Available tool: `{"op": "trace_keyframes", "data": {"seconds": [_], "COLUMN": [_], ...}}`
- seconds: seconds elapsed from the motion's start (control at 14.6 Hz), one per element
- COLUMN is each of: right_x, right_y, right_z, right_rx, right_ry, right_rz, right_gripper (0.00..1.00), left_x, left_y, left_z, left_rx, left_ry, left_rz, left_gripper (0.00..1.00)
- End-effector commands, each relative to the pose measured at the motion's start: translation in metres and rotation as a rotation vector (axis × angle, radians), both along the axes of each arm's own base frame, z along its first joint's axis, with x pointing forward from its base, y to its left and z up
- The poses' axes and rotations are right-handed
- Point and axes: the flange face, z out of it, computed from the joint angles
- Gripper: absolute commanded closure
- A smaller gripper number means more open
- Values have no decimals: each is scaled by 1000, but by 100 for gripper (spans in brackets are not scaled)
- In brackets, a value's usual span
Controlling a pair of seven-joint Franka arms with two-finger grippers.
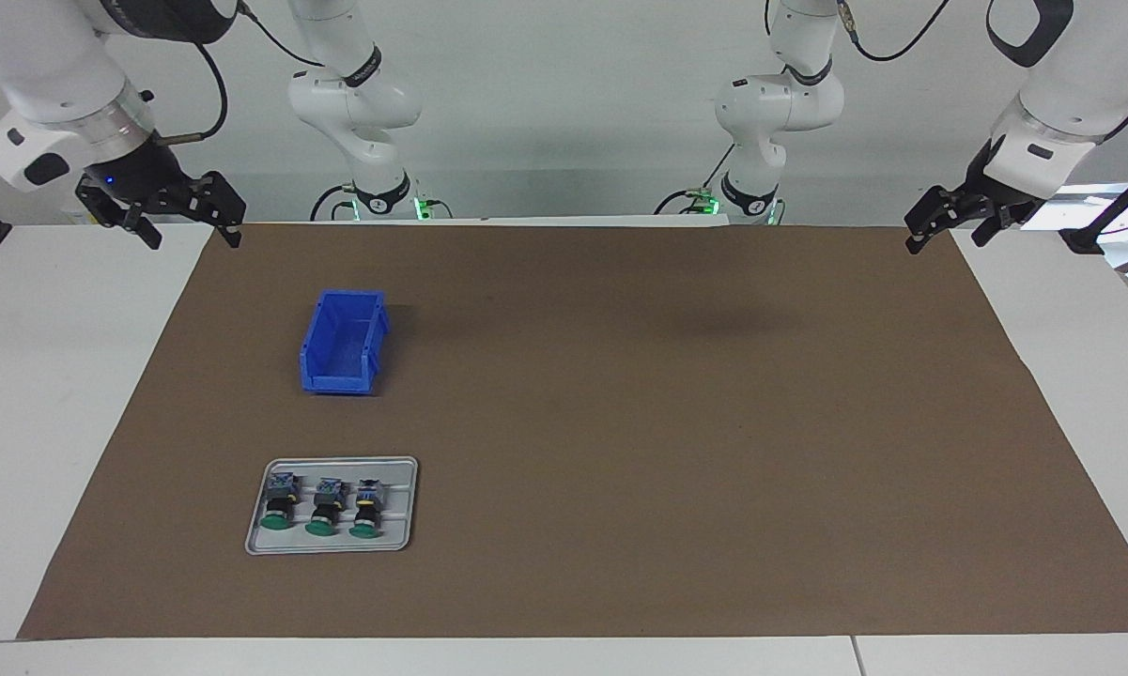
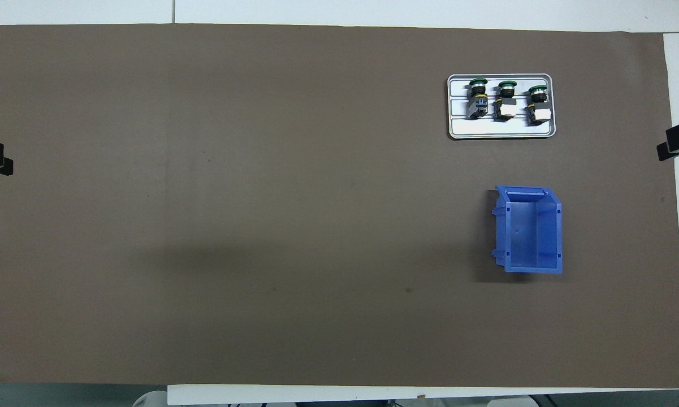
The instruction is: Place and press button with both arms
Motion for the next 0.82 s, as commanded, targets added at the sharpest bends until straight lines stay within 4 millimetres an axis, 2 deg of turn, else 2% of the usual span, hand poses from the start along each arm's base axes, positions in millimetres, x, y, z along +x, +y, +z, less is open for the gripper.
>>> {"op": "trace_keyframes", "data": {"seconds": [0.0, 0.34, 0.41, 0.55, 0.69, 0.75], "right_x": [-6, -7, -7, -13, 4, 16], "right_y": [-5, -1, 2, 10, 15, 24], "right_z": [0, 1, 1, -1, -3, -16], "right_rx": [-8, 3, 4, 11, 7, 7], "right_ry": [-10, -12, -9, 31, -56, -44], "right_rz": [35, 30, 39, 76, 90, 106], "right_gripper": [0, 0, 0, 0, 0, 0], "left_x": [-8, -13, -13, -15, -15, -14], "left_y": [-4, -13, -21, -20, -20, -21], "left_z": [-1, -8, -8, -9, -9, -9], "left_rx": [17, 18, 18, 19, 19, 18], "left_ry": [-14, -2, -5, 9, 4, 4], "left_rz": [-18, -35, -49, -44, -46, -50], "left_gripper": [0, 0, 0, 0, 0, 0]}}
